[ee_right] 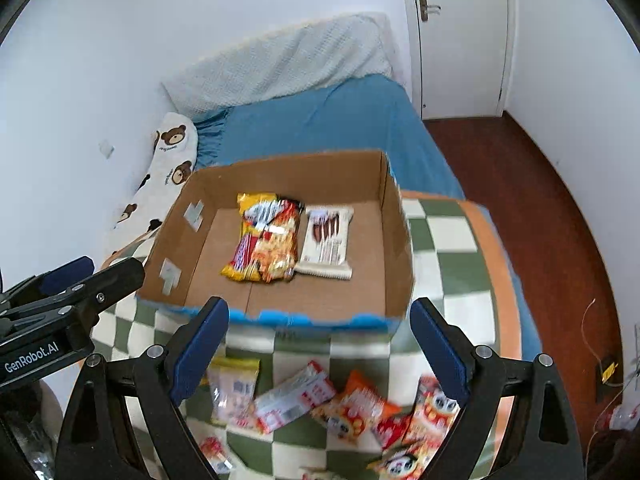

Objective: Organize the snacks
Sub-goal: 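Grasp the clear bread bag with the left tool while the right tool grasps the orange Cuicuijiao pack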

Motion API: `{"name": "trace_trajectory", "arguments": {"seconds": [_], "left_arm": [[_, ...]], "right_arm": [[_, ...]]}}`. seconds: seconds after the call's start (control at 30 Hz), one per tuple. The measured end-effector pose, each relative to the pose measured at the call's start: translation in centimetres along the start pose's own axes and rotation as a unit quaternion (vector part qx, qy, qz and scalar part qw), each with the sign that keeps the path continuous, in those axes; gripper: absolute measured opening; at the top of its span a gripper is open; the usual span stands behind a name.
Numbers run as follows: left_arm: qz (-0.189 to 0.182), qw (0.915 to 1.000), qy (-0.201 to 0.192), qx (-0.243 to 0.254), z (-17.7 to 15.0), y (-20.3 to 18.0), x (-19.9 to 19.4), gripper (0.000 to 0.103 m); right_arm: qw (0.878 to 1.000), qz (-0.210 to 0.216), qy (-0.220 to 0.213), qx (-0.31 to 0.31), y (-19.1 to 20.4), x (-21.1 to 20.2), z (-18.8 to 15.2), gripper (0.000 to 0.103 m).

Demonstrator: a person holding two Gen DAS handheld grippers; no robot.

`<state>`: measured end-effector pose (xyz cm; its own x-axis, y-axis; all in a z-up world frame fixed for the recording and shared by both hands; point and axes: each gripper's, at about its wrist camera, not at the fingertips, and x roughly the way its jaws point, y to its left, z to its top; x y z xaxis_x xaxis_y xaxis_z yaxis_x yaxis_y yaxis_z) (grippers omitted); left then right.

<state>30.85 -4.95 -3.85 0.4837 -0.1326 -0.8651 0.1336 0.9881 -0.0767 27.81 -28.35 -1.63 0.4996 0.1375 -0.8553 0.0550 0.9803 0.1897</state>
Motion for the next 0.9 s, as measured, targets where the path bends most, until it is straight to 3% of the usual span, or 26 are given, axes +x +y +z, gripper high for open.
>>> {"name": "trace_trajectory", "arguments": {"seconds": [0.2, 0.3, 0.43, 0.57, 0.73, 0.9], "left_arm": [[0.032, 0.9982, 0.049, -0.016, -5.3, 2.2, 2.2, 0.088], [0.052, 0.9939, 0.095, -0.021, -8.9, 3.8, 4.5, 0.088], [0.069, 0.9822, 0.170, -0.041, -14.1, 6.4, 7.6, 0.088], [0.060, 0.9658, 0.236, -0.090, -18.5, 8.9, 10.0, 0.088], [0.044, 0.9670, 0.238, -0.080, -19.5, 8.6, 10.7, 0.088], [0.009, 0.9668, 0.238, -0.093, -16.8, 7.3, 12.6, 0.088]], "right_arm": [[0.997, 0.011, 0.077, 0.020, -1.6, 2.2, -5.3, 0.094], [0.989, 0.020, 0.134, 0.056, -3.3, 4.8, -8.4, 0.094], [0.975, 0.033, 0.192, 0.109, -5.1, 8.5, -12.1, 0.094], [0.962, 0.033, 0.216, 0.166, -6.6, 11.6, -14.0, 0.094], [0.952, 0.021, 0.231, 0.200, -7.0, 15.0, -14.8, 0.093], [0.953, -0.003, 0.238, 0.187, -6.0, 17.7, -15.1, 0.071]]}}
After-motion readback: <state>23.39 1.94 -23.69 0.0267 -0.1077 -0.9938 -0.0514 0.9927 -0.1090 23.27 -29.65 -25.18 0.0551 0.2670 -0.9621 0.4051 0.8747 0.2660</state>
